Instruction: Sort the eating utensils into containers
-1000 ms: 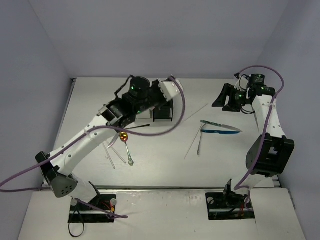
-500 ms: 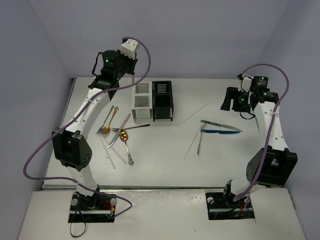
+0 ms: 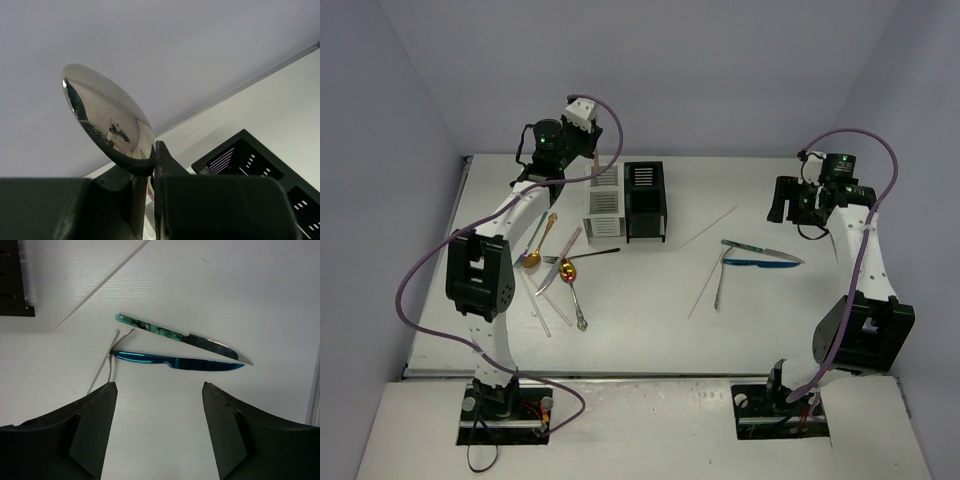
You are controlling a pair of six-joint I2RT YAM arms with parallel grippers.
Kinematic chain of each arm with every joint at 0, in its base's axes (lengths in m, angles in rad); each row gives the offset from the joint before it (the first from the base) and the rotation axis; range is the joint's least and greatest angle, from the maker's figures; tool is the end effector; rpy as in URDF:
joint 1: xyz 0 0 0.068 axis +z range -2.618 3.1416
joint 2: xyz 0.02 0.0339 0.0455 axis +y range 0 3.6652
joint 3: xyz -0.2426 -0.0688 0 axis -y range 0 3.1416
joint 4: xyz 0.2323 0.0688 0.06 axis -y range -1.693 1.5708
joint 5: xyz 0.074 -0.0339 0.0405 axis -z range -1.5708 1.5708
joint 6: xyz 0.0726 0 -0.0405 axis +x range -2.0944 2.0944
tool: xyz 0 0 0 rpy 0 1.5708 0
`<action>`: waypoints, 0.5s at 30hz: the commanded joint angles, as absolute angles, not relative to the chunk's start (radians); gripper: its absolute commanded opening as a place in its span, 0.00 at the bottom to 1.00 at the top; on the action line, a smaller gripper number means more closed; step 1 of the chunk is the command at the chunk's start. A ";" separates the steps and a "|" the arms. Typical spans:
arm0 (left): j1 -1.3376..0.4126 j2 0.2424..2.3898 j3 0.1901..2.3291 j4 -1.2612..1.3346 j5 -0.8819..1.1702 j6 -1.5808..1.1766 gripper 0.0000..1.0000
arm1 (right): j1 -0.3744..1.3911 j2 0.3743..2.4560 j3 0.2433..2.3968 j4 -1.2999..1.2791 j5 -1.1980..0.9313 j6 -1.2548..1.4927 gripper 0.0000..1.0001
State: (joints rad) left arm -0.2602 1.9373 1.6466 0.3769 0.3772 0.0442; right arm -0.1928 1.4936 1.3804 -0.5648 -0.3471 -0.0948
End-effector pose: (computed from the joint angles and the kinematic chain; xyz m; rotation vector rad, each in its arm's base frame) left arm 0.4644 -0.1513 0.3431 0.5272 1.4121 -0.4534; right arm 0.3479 -0.0428 0.2995 -0.0767 2.2100 0.2312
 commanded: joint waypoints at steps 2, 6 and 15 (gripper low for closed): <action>-0.239 1.931 1.677 0.558 0.431 -0.020 0.00 | -0.186 1.514 1.385 -0.520 -0.328 -0.079 0.66; -0.241 1.947 1.655 0.568 0.437 -0.035 0.00 | -0.186 1.523 1.388 -0.520 -0.327 -0.081 0.66; -0.239 1.956 1.583 0.581 0.436 -0.069 0.00 | -0.186 1.536 1.384 -0.517 -0.334 -0.086 0.68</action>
State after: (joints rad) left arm -0.2409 1.9995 1.5703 0.4605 0.4186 -0.0349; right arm -0.1890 1.5364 1.3798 -0.5562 -0.3389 -0.0841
